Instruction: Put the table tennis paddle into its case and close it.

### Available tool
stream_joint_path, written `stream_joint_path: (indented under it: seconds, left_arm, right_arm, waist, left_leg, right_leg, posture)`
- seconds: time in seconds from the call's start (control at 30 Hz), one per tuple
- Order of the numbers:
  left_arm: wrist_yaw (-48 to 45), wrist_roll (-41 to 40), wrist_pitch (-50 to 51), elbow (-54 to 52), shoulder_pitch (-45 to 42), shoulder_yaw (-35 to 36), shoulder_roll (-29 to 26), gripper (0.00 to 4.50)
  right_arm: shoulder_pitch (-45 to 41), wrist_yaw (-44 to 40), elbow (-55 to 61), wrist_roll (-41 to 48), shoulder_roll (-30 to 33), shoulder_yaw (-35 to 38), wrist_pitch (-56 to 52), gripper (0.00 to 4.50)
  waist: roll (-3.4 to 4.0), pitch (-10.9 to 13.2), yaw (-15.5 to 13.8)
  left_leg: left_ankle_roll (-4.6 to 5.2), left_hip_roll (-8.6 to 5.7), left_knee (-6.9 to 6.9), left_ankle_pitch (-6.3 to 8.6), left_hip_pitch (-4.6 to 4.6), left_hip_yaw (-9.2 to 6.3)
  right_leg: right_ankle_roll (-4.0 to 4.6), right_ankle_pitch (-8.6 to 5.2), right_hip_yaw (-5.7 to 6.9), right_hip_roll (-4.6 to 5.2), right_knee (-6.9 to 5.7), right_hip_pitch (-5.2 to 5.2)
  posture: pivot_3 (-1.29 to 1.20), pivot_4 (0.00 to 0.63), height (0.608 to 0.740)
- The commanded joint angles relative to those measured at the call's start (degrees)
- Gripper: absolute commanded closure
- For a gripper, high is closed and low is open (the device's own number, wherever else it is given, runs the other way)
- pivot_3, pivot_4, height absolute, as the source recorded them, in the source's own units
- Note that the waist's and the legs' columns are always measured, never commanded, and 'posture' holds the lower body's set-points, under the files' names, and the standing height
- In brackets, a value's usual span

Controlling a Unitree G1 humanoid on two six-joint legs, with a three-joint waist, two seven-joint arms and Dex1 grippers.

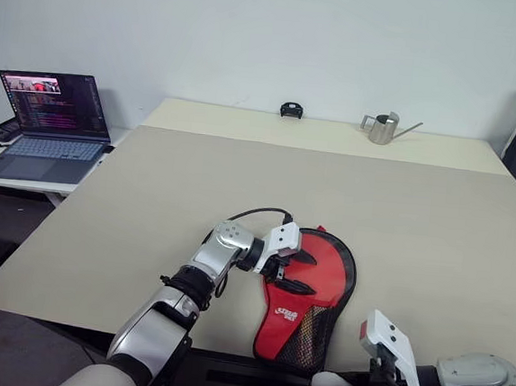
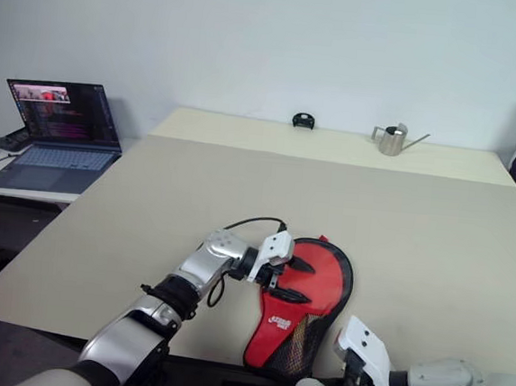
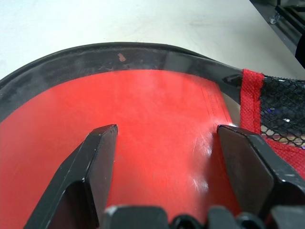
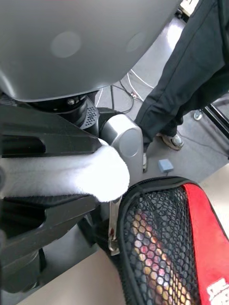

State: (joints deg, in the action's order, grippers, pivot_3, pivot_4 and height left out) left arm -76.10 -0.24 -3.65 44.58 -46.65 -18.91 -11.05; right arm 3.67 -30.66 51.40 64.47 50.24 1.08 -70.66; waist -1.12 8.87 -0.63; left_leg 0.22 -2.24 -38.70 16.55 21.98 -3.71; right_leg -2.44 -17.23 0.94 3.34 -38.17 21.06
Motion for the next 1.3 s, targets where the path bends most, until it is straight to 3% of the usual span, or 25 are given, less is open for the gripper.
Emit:
stream_joint_path:
  seconds: [0.03,0.3,0.33,0.5,0.73,1.07,1.17,1.3]
  left_arm:
    - [-0.4,4.3,1.4,3.7,1.8,-4.5,0.9,0.87]
    - [-0.3,4.9,0.9,4.5,1.5,-4.2,1.5,0.87]
    - [-0.3,4.9,0.9,4.6,1.4,-4.2,1.6,0.87]
    - [-0.1,4.8,0.7,4.7,1.3,-4.2,1.8,0.87]
    - [0.3,4.7,0.7,4.5,1.7,-4.2,2.1,0.87]
    - [1.7,4.5,0.7,5.3,1.3,-3.6,3.0,0.87]
    - [2.2,4.4,0.6,5.4,1.3,-3.6,3.4,0.87]
    - [2.1,3.5,0.9,4.0,1.3,-2.8,3.3,0.87]
  right_arm:
    - [-1.0,0.8,3.4,8.8,-0.3,-2.6,0.3,4.01]
    - [-0.1,3.1,1.6,5.8,1.0,-4.5,1.3,4.01]
    - [0.4,3.0,1.5,5.1,1.3,-4.6,1.6,3.29]
    - [4.3,1.3,0.8,-1.8,3.6,-4.5,5.1,1.85]
    - [10.4,1.0,4.6,-2.6,4.6,0.2,9.8,1.85]
    - [15.5,3.8,7.9,15.3,13.1,18.4,12.2,1.85]
    - [17.1,2.7,7.9,16.0,14.6,19.7,12.7,1.85]
    - [13.2,2.1,2.8,12.0,13.8,17.7,14.8,1.85]
  waist:
    - [0.0,0.0,0.0]
    - [-0.02,0.0,-0.2]
    - [-0.02,0.0,-0.2]
    - [-0.03,0.0,-0.4]
    - [-0.05,0.0,-0.6]
    - [-0.12,0.0,-0.8]
    - [-0.12,0.0,-0.9]
    - [-0.13,0.0,-0.8]
  left_leg:
    - [0.0,0.0,0.0,0.0,0.0,-0.01]
    - [0.02,0.0,0.02,0.02,0.01,-0.03]
    - [0.03,0.0,0.03,0.02,0.0,-0.03]
    - [0.04,-0.01,0.05,0.02,0.01,-0.03]
    - [0.04,-0.03,0.01,0.02,-0.09,-0.03]
    - [0.05,-0.03,-0.01,0.03,-0.16,-0.12]
    - [0.06,-0.03,-0.01,0.04,-0.23,-0.16]
    - [0.07,-0.04,-0.02,0.04,-0.24,-0.2]
  right_leg:
    - [0.0,0.0,0.01,0.0,0.02,-0.01]
    - [0.0,0.0,0.04,-0.01,0.05,-0.03]
    - [0.0,0.0,0.05,-0.02,0.06,-0.03]
    - [0.0,0.0,0.05,-0.04,0.08,-0.03]
    - [-0.04,0.0,0.07,-0.07,0.11,-0.19]
    - [-0.08,0.03,0.18,0.05,0.27,-0.43]
    - [-0.11,0.04,0.24,0.08,0.34,-0.57]
    - [-0.23,0.04,0.3,0.09,0.44,-0.65]
  posture:
    - [0.0,0.15,0.74]
    - [0.0,0.15,0.74]
    - [0.0,0.15,0.74]
    - [0.0,0.15,0.74]
    - [0.0,0.15,0.74]
    - [0.0,0.15,0.74]
    - [0.0,0.15,0.74]
    - [0.0,0.15,0.74]
